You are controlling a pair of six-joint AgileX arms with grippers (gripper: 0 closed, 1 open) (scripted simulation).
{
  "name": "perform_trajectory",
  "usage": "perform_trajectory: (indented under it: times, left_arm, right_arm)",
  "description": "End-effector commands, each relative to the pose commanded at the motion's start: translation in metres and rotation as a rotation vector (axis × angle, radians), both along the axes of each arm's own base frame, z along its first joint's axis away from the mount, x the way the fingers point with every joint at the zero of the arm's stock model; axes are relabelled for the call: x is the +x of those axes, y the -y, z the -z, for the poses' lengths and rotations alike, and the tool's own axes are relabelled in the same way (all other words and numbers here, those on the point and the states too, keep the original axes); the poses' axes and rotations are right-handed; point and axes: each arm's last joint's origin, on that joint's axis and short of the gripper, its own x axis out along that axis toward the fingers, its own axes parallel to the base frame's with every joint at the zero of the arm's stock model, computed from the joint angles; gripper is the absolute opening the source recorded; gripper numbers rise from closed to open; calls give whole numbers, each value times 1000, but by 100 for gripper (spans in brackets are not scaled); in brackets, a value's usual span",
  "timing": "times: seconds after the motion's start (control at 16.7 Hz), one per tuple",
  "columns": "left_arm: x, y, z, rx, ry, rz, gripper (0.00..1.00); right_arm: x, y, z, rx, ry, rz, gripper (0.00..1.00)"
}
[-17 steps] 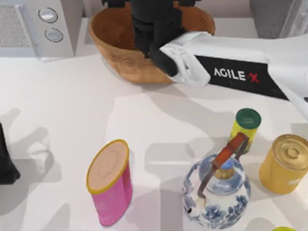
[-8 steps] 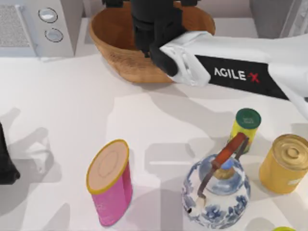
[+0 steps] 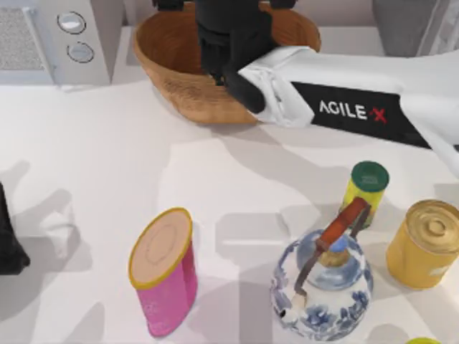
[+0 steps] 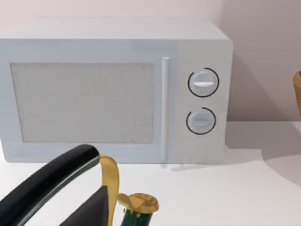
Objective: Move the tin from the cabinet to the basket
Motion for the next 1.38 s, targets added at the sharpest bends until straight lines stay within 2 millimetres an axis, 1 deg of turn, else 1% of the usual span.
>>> perform_trajectory:
  times: [0.72,0.84,0.96,1.02,1.14,1.26,1.38]
  left_arm:
    - [0,0,0,0,0,0,100]
    - [0,0,0,0,0,0,100]
    - [0,0,0,0,0,0,100]
    - [0,0,0,0,0,0,100]
    - [0,0,0,0,0,0,100]
    - [0,0,0,0,0,0,100]
    - [0,0,0,0,0,0,100]
  right_arm:
    - [-1,-1,0,0,0,-2,100]
    - [-1,6,-4,-4,-4,-3,100]
    - [-3,24,-15,-11,-13,-2,100]
    - [-6,36,-23,-15,-19,-2,100]
    - [-16,68,-45,-21,-28,0,100]
    - [-35,108,-71,-21,-28,2,100]
    - [-66,154,-99,-13,-17,5,100]
